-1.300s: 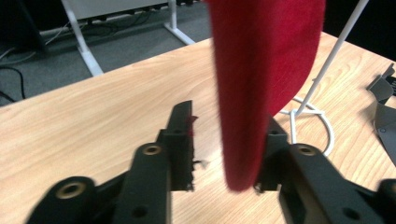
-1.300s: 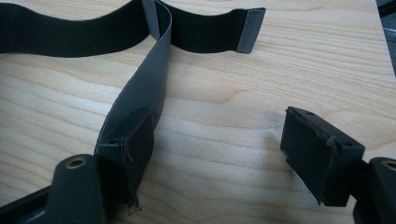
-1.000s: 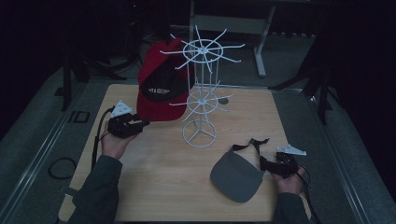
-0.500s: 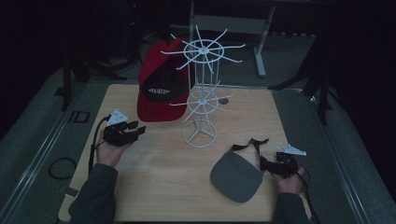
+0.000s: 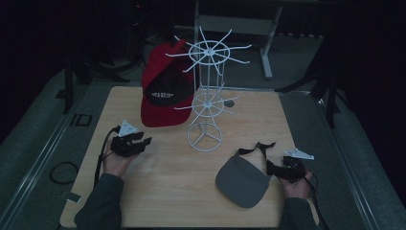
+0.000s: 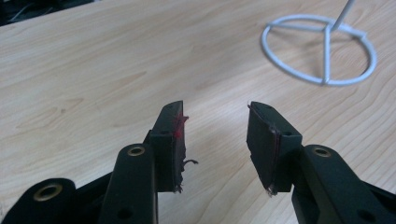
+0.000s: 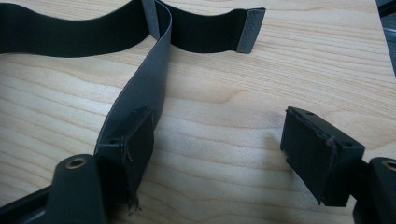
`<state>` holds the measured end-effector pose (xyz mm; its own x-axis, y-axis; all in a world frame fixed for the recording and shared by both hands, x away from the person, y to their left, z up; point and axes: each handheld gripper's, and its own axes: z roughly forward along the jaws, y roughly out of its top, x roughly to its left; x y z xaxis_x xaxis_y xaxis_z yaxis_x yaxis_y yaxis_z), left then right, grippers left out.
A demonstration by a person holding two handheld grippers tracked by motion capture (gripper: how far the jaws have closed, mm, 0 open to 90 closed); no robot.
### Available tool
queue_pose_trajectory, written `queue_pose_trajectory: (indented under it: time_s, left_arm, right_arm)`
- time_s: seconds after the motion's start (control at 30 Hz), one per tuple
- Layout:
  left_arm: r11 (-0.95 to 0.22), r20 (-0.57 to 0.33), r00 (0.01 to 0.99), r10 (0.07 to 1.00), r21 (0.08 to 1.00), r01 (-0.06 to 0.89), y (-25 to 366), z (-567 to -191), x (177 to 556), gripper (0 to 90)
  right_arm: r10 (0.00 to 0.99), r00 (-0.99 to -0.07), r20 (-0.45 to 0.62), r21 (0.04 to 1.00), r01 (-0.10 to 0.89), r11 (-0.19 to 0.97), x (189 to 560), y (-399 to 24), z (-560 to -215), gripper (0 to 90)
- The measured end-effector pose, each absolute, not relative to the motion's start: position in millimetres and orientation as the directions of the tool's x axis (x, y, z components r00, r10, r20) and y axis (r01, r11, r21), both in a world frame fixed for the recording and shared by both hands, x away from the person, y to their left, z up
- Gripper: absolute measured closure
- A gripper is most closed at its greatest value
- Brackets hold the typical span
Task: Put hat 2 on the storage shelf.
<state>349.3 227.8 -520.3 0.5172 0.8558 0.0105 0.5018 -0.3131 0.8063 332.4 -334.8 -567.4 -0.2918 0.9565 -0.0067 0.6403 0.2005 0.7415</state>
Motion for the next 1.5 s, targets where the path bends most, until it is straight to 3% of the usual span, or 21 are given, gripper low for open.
queue_pose_trajectory:
  time_s: [0.6,0.87,1.0,1.5]
  left_arm:
    - [-0.325,0.014,0.495,0.869,0.769,0.550,223,-550,348,53.7]
    - [-0.291,-0.015,0.478,0.878,0.776,0.560,230,-553,346,53.7]
    - [-0.275,-0.033,0.471,0.881,0.775,0.568,232,-555,347,53.7]
    - [-0.292,-0.021,0.477,0.879,0.767,0.572,231,-557,347,53.7]
  right_arm:
    - [0.957,-0.289,-0.008,0.740,0.643,0.200,333,-335,-568,23.9]
    - [0.961,-0.278,-0.010,0.750,0.633,0.191,329,-335,-562,44.7]
    - [0.959,-0.283,0.017,0.783,0.601,0.163,327,-335,-550,47.9]
    - [0.927,-0.376,0.010,0.778,0.585,0.229,347,-323,-539,36.8]
